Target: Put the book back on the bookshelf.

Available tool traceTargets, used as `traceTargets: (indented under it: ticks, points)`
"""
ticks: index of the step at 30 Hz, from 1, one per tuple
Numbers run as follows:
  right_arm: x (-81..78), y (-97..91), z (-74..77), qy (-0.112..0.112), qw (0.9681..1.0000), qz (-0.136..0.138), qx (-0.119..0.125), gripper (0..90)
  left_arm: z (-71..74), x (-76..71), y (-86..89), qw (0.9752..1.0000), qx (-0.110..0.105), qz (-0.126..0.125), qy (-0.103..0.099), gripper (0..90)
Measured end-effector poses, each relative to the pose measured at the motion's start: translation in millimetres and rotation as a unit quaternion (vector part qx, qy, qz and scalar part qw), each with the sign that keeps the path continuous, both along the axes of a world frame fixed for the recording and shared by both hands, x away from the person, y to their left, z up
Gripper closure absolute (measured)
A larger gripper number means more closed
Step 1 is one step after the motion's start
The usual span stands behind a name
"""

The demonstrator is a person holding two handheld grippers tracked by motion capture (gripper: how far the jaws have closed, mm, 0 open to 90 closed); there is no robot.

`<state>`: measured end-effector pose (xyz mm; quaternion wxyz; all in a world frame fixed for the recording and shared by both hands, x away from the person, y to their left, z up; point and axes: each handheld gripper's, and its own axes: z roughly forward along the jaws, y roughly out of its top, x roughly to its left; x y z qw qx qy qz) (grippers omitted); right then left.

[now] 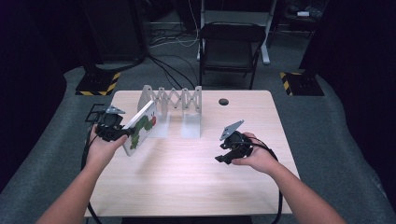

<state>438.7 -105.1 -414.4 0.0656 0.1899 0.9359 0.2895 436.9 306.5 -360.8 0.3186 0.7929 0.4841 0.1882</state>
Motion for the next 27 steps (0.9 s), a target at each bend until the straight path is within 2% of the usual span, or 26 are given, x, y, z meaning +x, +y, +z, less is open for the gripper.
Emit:
traceTargets:
  ticks: [14,16,22,24,25,27]
  points:
    - [-1.1,-3.5,-0.2,-0.002,1.0000,-0.005,0.000,42.2,5.0,21.1,-11.3,0.9994,0.001,0.035,0.000,75.9]
    - [-0.8,-4.1,-0.3,-0.003,1.0000,-0.004,0.000,42.2,5.2,24.2,-13.4,0.9992,0.009,0.038,0.000,76.0]
    - [-1.1,-5.4,-0.8,0.000,1.0000,-0.004,0.002,42.2,4.0,34.2,-17.1,0.9982,0.011,0.059,0.001,76.0]
    - [-1.6,-5.4,-0.6,0.000,1.0000,-0.005,0.000,42.2,3.9,35.5,-17.0,0.9981,0.014,0.059,0.005,76.0]
    - [-1.6,-5.5,-0.7,0.000,1.0000,-0.004,0.002,42.2,2.7,36.8,-18.0,0.9979,0.008,0.065,0.000,76.0]
    - [-1.8,-5.9,-0.8,0.000,1.0000,-0.004,0.003,42.2,2.5,38.8,-18.0,0.9978,0.014,0.065,0.004,76.0]
